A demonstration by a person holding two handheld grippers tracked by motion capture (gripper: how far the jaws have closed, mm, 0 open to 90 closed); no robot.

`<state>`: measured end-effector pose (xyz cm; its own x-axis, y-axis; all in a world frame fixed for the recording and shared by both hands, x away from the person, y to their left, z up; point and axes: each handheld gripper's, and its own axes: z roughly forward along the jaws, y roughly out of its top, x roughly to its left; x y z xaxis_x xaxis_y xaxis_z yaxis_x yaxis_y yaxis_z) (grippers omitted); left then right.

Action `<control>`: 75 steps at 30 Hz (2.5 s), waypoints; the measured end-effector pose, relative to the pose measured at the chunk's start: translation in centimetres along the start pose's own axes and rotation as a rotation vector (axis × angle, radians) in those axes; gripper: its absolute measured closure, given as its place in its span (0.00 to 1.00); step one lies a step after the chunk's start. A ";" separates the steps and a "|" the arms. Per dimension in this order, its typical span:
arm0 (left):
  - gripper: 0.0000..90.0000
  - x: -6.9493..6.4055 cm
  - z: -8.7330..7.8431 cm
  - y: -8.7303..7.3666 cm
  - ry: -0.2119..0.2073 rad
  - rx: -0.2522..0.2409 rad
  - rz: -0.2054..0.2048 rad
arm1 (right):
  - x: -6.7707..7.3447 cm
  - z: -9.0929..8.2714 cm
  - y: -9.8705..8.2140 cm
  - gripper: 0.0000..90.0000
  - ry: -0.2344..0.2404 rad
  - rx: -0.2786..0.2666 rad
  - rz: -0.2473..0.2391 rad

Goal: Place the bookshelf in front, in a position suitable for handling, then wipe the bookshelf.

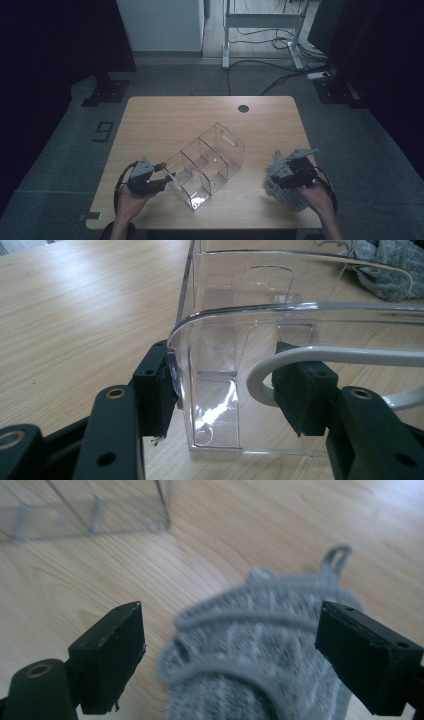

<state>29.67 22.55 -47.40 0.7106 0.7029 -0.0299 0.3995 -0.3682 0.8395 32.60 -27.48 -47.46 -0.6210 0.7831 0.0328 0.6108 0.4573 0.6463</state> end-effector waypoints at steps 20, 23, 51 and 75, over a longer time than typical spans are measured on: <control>0.50 -0.1 0.0 -0.3 0.007 -0.019 -0.009 | -1.2 4.0 -3.8 0.10 -0.031 0.120 0.051; 0.50 -0.1 0.0 -0.3 0.007 -0.019 -0.012 | -1.3 4.5 -4.1 0.08 -0.017 0.123 0.074; 0.50 -0.4 0.0 -0.2 0.006 -0.012 -0.021 | -0.5 2.9 -2.8 0.63 -0.008 0.128 0.111; 0.50 -0.3 0.1 -0.3 -0.005 -0.018 -0.029 | 1.1 0.0 1.7 0.60 0.022 0.024 0.031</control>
<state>29.37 22.37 -47.69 0.7017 0.7102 -0.0568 0.4097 -0.3370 0.8477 32.95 -25.83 -46.38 -0.6125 0.7874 0.0695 0.6410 0.4432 0.6266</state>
